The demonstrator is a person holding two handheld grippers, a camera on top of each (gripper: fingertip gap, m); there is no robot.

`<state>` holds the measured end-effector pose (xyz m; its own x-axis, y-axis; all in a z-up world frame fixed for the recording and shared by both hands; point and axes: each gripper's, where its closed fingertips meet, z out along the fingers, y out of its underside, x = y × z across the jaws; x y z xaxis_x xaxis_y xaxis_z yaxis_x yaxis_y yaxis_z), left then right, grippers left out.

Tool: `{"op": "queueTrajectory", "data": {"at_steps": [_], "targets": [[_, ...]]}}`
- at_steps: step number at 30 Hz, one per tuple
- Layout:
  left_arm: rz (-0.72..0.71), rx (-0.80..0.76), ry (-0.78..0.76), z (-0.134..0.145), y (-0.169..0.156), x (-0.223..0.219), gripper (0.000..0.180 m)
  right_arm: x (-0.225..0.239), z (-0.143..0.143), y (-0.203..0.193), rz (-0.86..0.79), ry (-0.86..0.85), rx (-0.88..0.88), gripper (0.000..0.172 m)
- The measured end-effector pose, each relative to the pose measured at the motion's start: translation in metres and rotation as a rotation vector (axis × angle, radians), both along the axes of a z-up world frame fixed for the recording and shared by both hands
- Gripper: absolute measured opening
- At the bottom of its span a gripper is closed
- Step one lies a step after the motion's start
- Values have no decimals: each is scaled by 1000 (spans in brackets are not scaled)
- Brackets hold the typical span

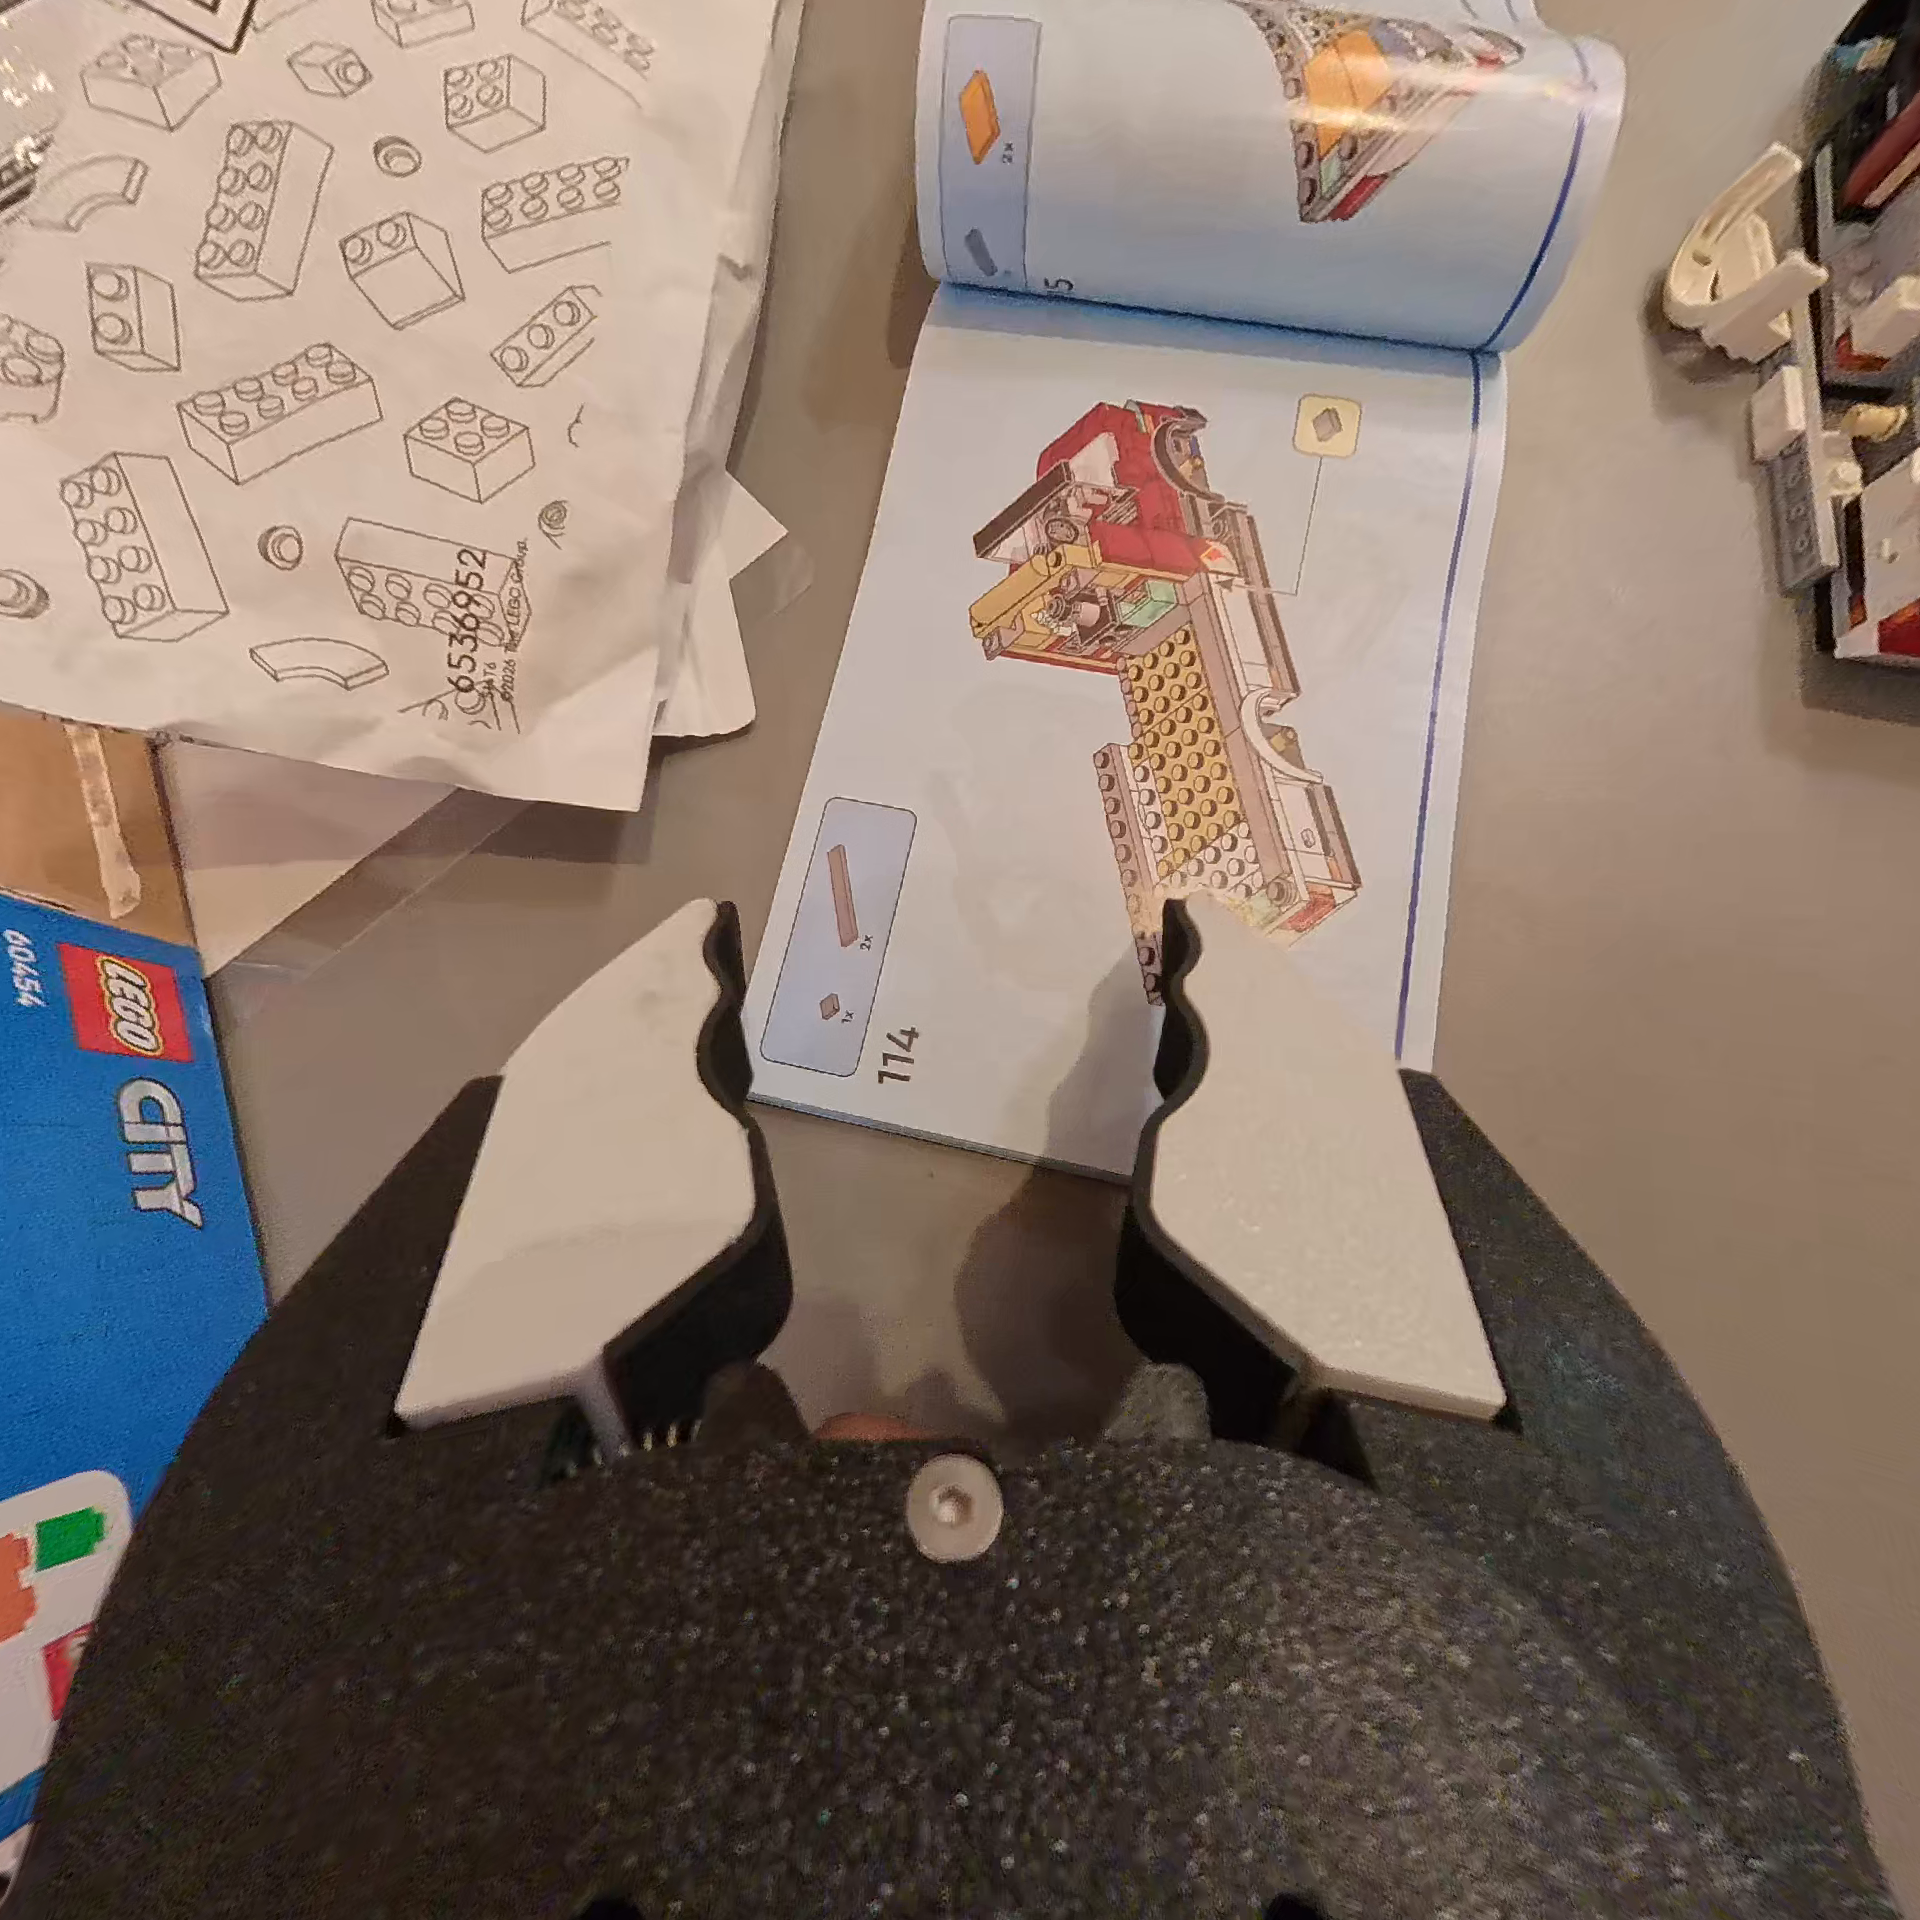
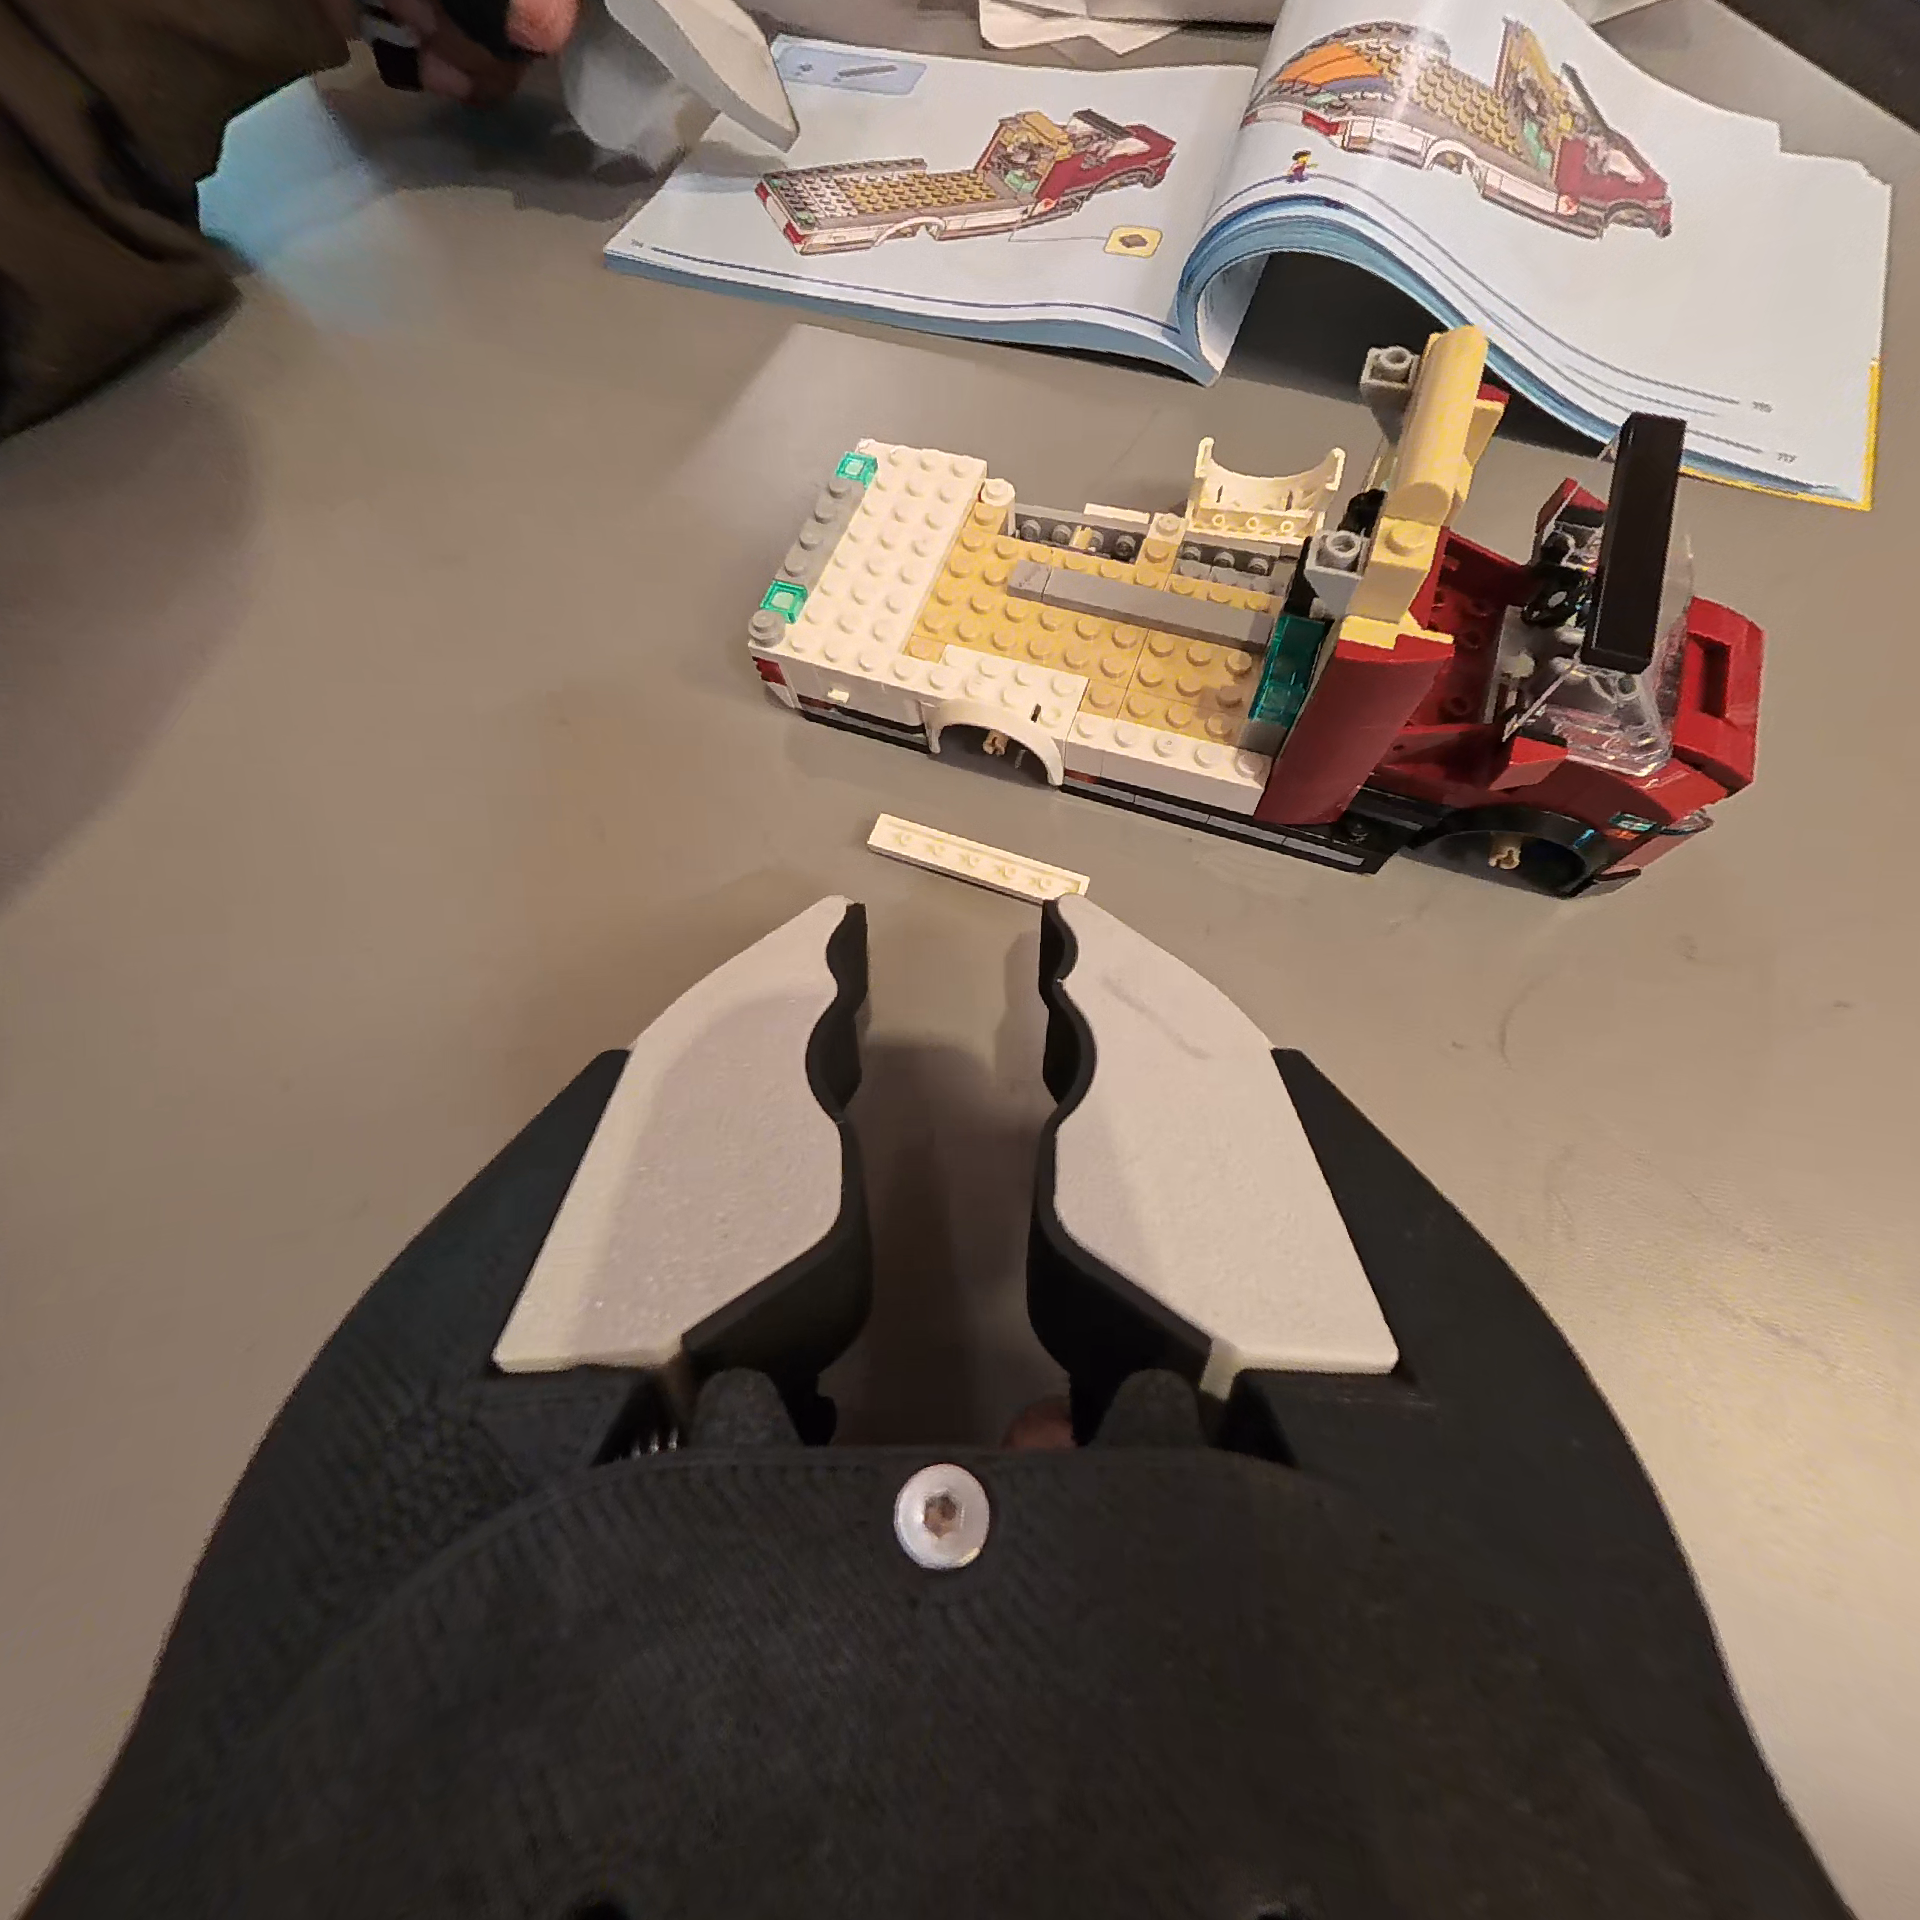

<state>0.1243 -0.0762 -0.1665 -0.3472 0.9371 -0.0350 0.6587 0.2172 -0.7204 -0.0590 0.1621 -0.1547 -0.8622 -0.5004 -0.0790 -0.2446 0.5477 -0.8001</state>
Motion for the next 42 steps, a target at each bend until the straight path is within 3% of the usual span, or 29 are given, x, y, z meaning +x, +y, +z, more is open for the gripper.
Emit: {"op": "queueTrajectory", "data": {"at_steps": [6,42], "targets": [[25,73,14,-5,1,-2,77,1,0,1,11,-3,5,31],[51,96,-19,-11,2,-1,80,4,-3,2,27,31,8,32]]}}
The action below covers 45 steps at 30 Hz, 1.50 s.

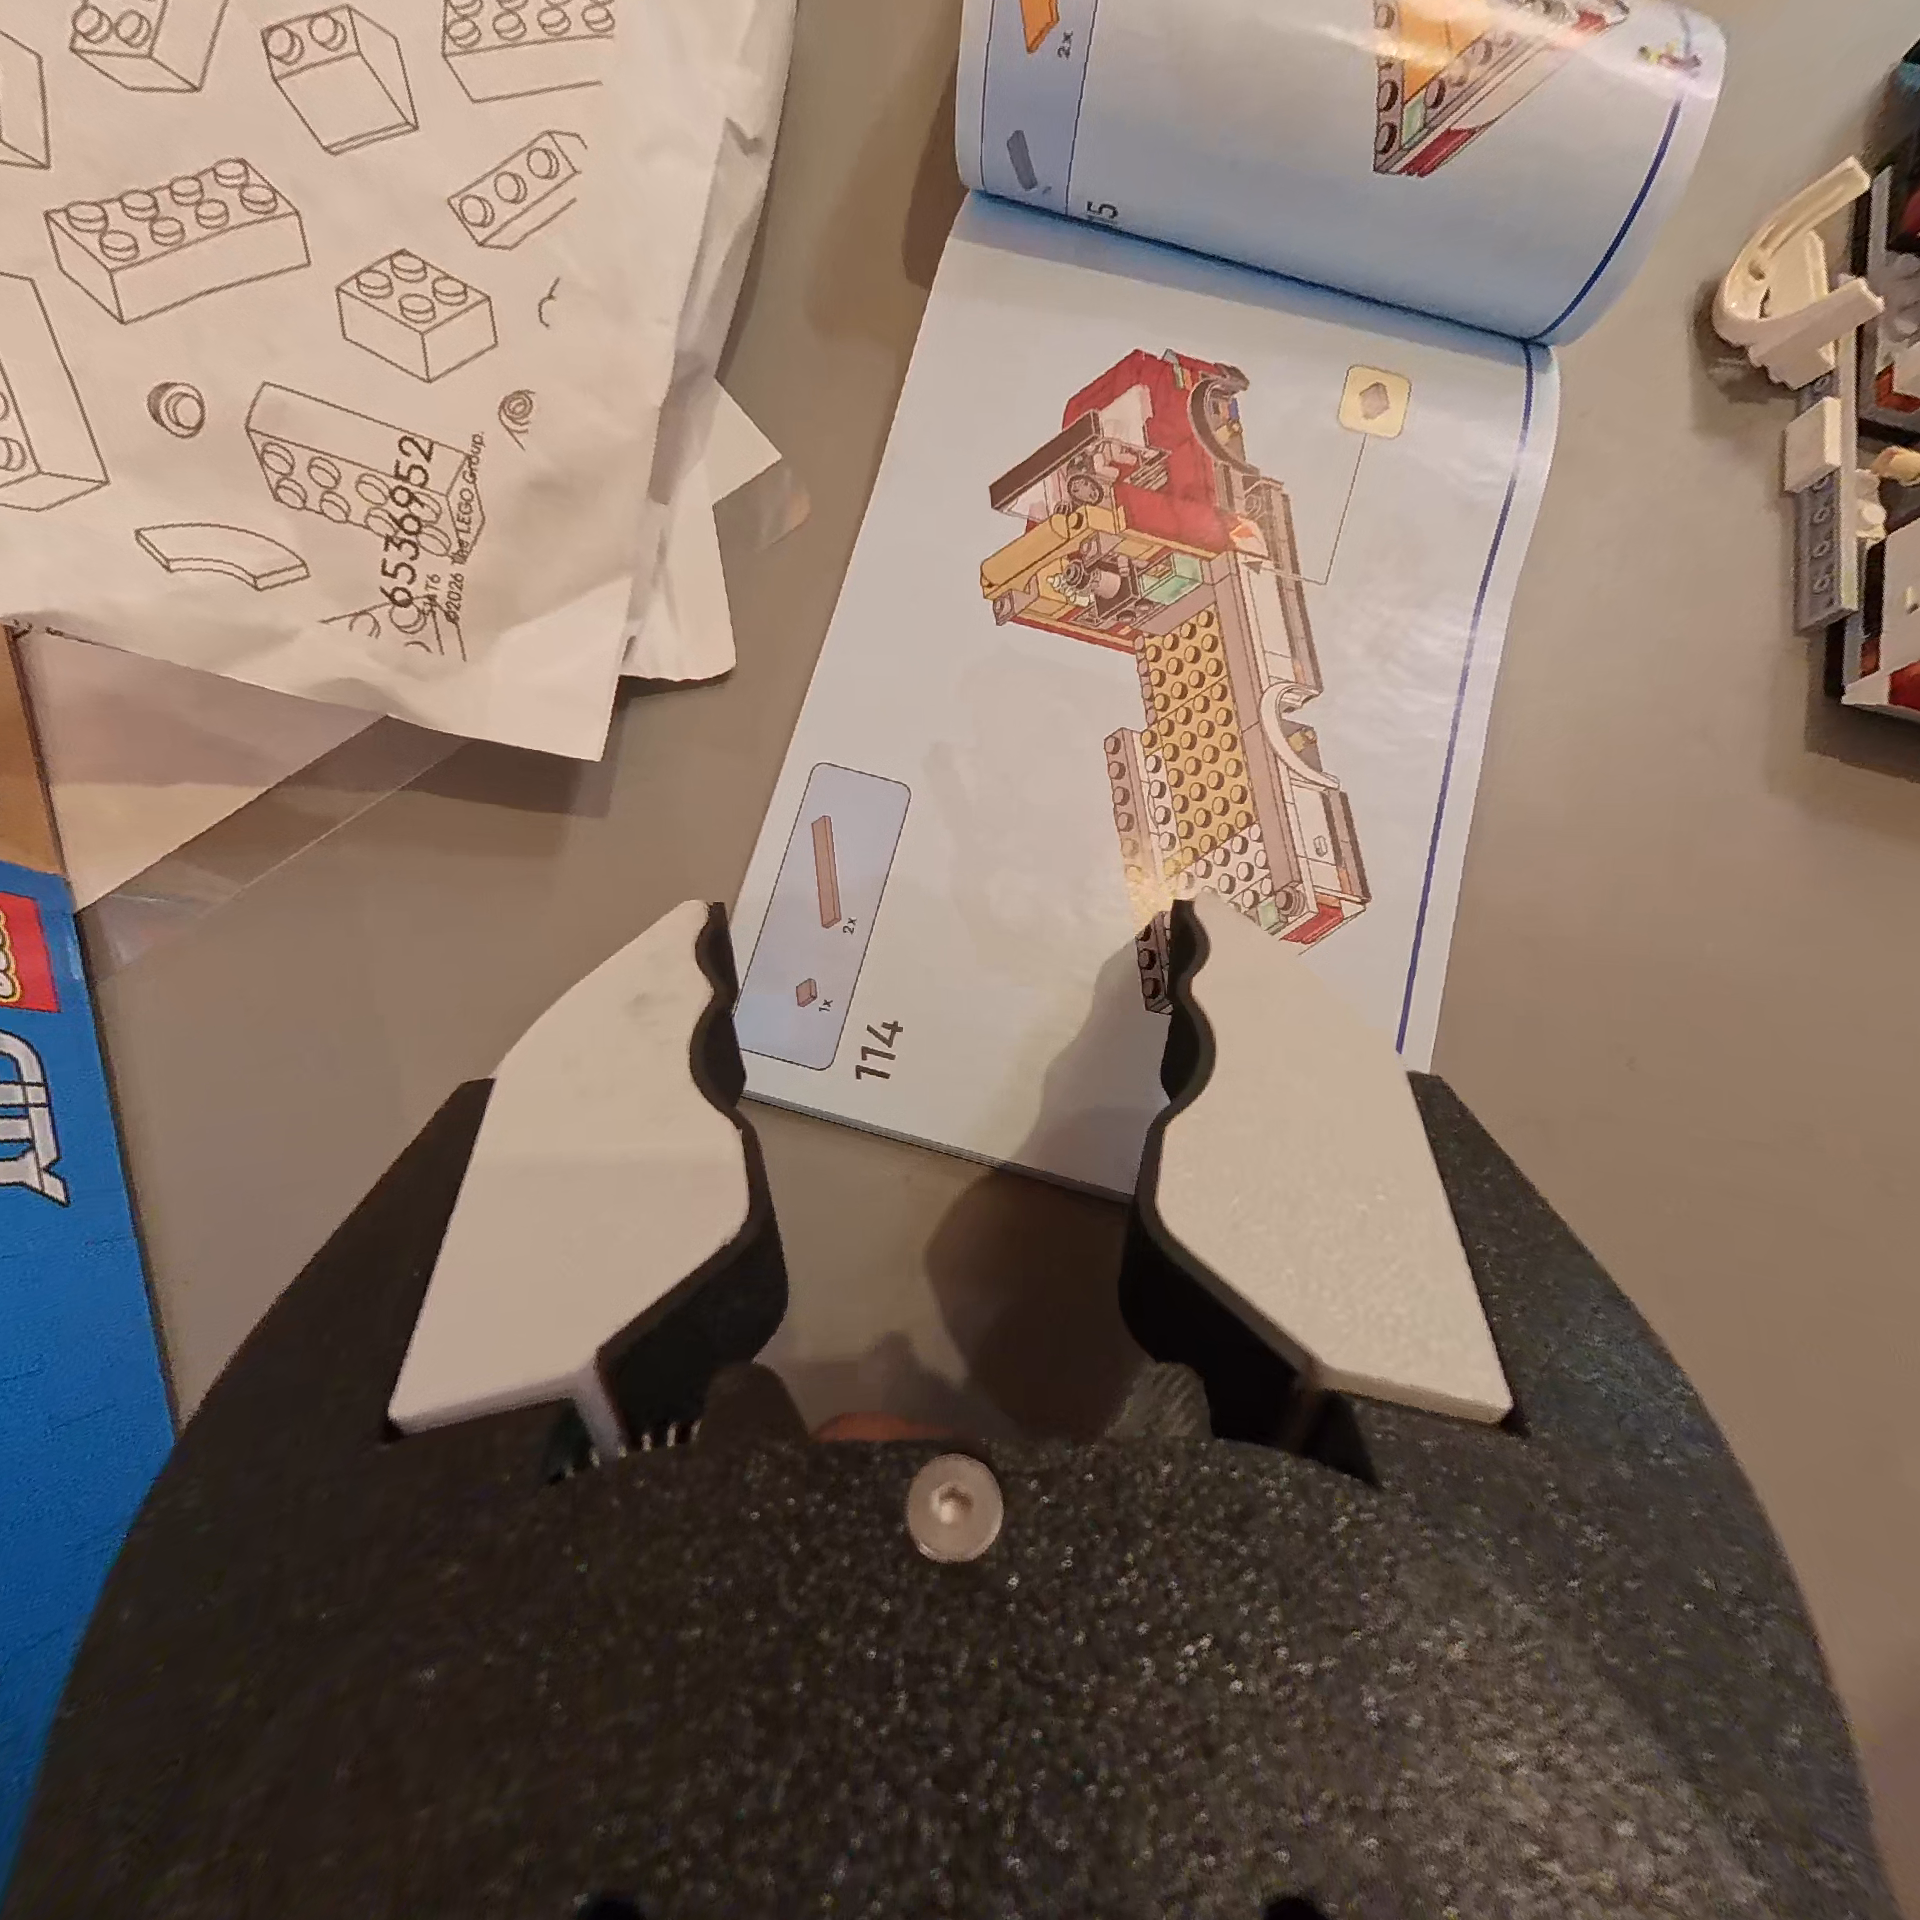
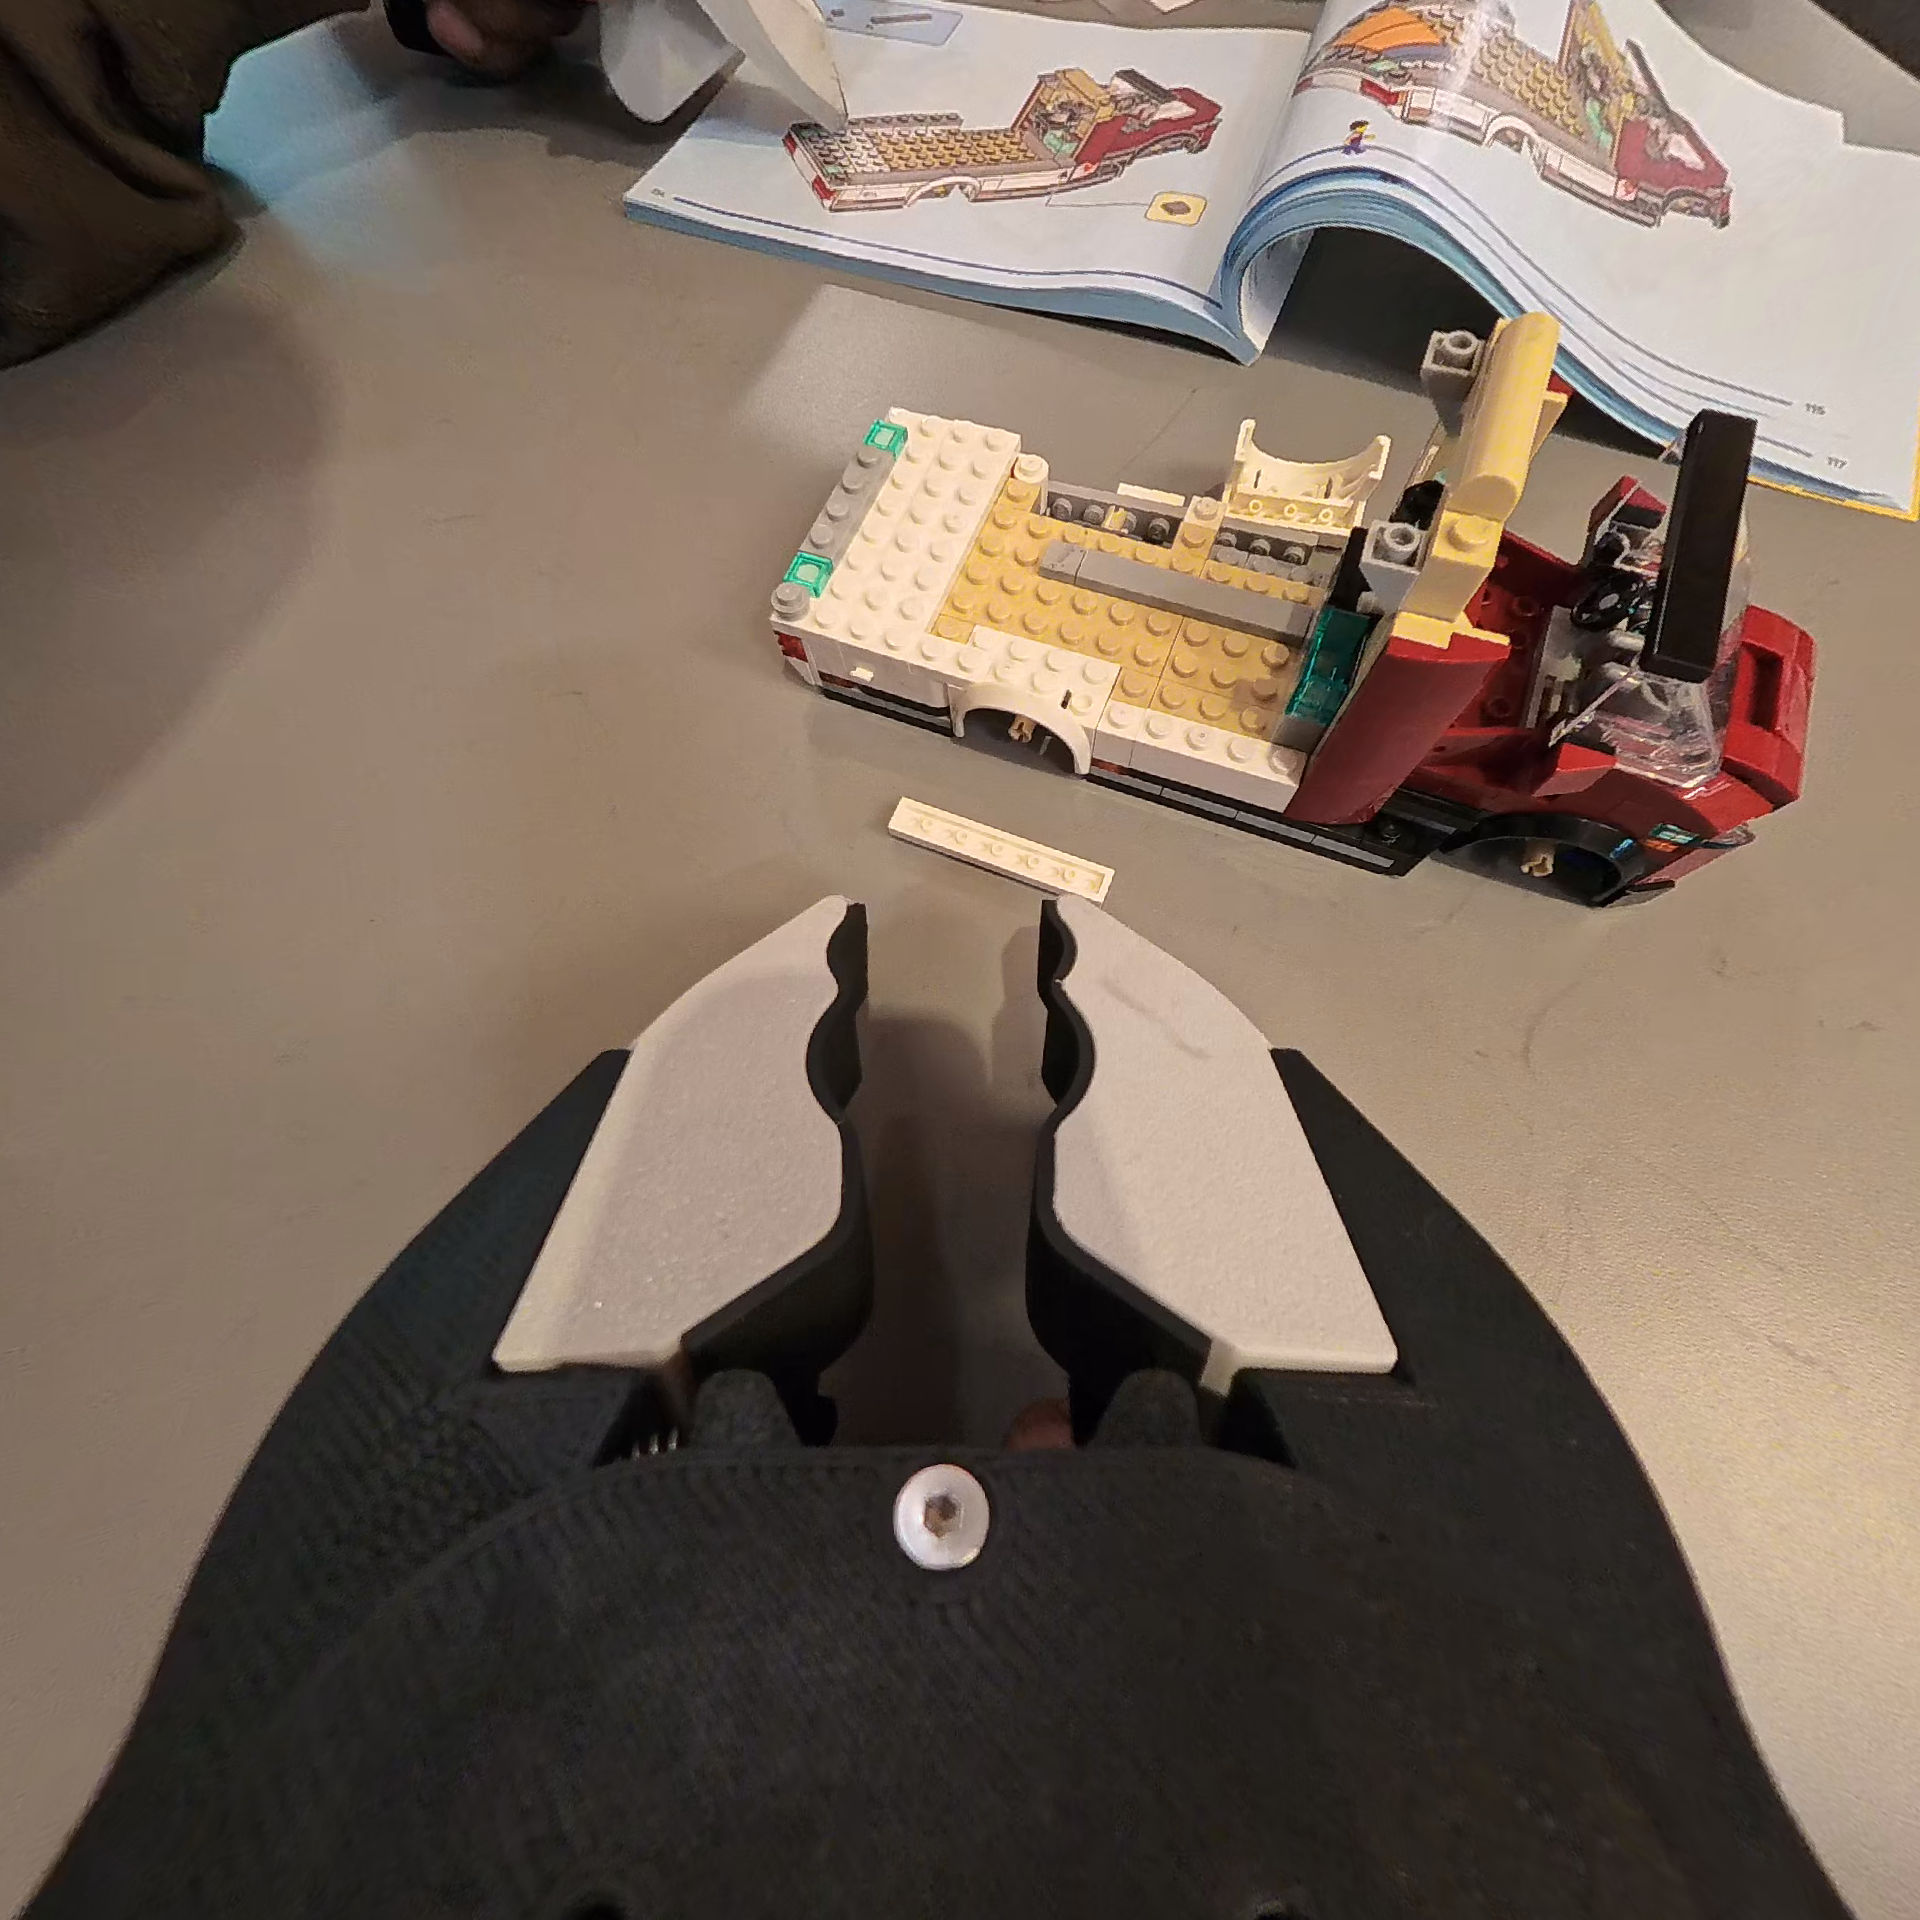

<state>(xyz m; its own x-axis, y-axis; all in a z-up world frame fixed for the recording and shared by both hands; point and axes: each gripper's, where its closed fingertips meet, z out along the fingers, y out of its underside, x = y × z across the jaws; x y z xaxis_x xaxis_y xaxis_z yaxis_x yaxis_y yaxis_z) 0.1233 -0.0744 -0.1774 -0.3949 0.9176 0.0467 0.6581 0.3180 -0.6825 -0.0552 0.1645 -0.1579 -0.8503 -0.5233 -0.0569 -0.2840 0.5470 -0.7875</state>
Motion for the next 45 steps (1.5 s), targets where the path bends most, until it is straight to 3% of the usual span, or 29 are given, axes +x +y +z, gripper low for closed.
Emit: {"op": "queueTrajectory", "data": {"at_steps": [7,14,24,31,35,45], "targets": [[-35,-19,-21,-1,5,-2,80,-1,3,-2,-10,15,-31,32],[-52,-70,-39,1,6,-3,80,10,29,-15,-2,96,-230,29],[-96,-56,-34,0,15,-9,78,82,63,-50,180,235,-334,29],[-72,-41,-9,3,11,-7,80,123,55,-78,274,305,-316,31],[-16,20,33,5,4,-2,80,134,50,-100,350,390,-284,33],[-53,59,43,2,11,-2,84,145,25,-152,394,407,-172,44]]}}
